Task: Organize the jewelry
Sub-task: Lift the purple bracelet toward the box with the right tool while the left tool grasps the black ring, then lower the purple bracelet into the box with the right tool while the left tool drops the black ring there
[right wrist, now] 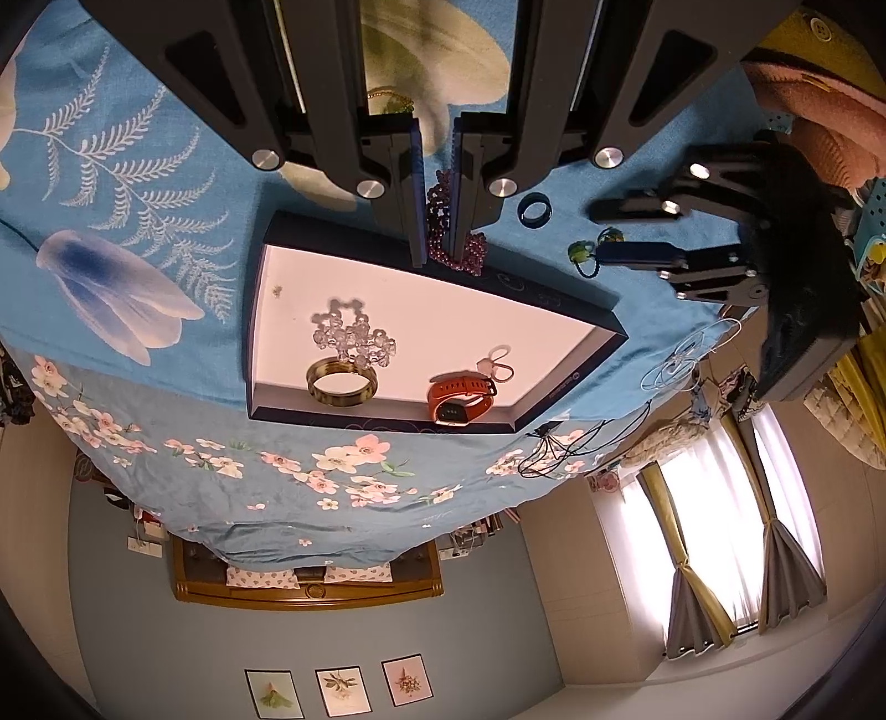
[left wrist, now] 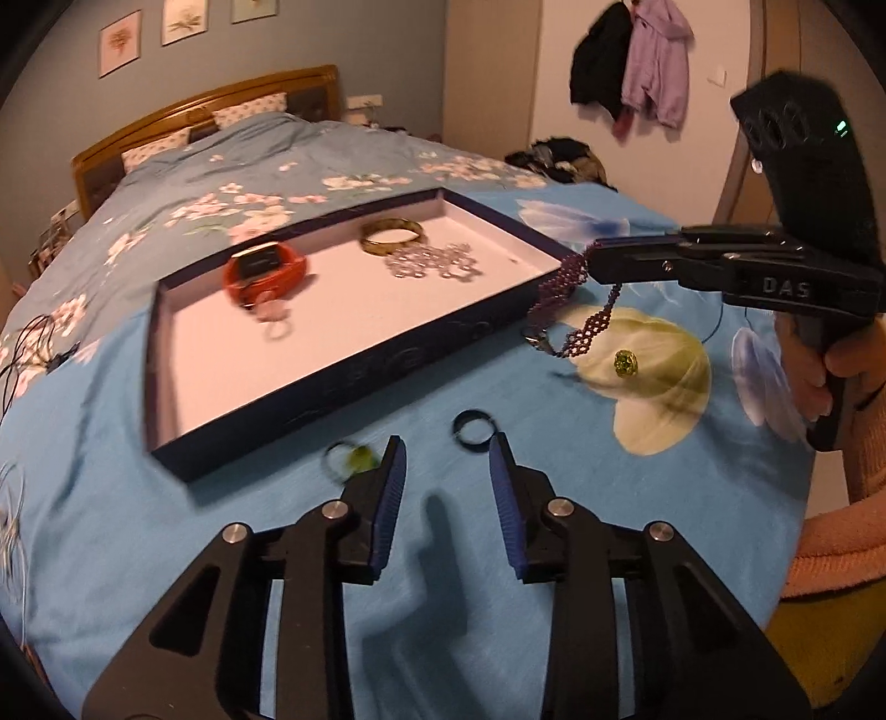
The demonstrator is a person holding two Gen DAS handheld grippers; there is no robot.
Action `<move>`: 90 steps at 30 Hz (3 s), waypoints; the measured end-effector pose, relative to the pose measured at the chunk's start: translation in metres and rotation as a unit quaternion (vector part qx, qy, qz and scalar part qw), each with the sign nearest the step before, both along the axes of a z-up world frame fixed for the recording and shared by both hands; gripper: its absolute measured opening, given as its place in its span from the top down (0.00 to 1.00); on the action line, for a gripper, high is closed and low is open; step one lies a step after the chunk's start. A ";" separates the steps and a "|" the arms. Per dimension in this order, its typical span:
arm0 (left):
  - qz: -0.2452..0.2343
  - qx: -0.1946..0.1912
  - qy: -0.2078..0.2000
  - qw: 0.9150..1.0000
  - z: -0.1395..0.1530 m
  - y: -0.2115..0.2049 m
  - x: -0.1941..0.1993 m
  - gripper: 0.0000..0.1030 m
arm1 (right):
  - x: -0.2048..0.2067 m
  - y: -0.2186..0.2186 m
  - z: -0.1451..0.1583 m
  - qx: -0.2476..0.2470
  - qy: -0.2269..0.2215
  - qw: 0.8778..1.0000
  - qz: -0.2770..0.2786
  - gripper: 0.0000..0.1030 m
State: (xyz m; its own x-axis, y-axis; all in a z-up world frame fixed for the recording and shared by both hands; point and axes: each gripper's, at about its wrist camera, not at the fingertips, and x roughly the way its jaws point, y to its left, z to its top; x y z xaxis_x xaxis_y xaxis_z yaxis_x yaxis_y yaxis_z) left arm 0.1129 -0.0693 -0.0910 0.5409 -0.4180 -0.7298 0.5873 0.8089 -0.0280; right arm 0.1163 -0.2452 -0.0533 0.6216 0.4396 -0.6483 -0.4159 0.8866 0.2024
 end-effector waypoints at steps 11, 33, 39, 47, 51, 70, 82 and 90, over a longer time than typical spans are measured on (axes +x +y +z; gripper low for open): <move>-0.024 0.034 0.028 0.999 -0.019 -0.032 0.020 0.78 | 0.002 -0.007 -0.005 0.011 0.006 1.000 -0.005 0.94; 0.033 -0.025 -0.044 0.998 0.040 0.008 0.025 0.78 | 0.019 -0.003 0.022 0.013 -0.033 0.999 0.001 0.94; 0.053 -0.022 -0.057 0.997 0.049 0.018 0.038 0.78 | 0.035 -0.001 0.025 0.018 -0.036 0.999 -0.001 0.94; 0.070 -0.013 -0.058 0.996 0.047 0.024 0.056 0.78 | 0.058 0.002 0.021 0.027 -0.024 0.999 -0.010 0.94; 0.077 -0.009 -0.054 0.996 0.043 0.026 0.067 0.78 | 0.068 0.002 0.017 0.033 -0.015 0.999 -0.014 0.94; 0.097 0.010 -0.018 0.995 0.015 0.026 0.106 0.78 | 0.108 0.006 -0.011 0.043 0.042 0.998 -0.027 0.94; 0.102 0.025 0.002 0.995 -0.005 0.021 0.121 0.78 | 0.119 -0.002 -0.028 0.024 0.060 0.996 -0.057 0.92; 0.109 0.027 0.012 0.994 -0.011 0.021 0.131 0.78 | 0.119 -0.002 -0.031 0.010 0.059 0.996 -0.067 0.89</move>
State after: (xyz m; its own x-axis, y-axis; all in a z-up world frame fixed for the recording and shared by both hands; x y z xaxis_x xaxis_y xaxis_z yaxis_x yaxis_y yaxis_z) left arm 0.2435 -0.0482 -0.1022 0.5962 -0.2533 -0.7619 0.3976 0.9175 0.0061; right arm 0.2356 -0.2476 -0.0838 0.5964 0.3704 -0.7121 -0.2657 0.9282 0.2603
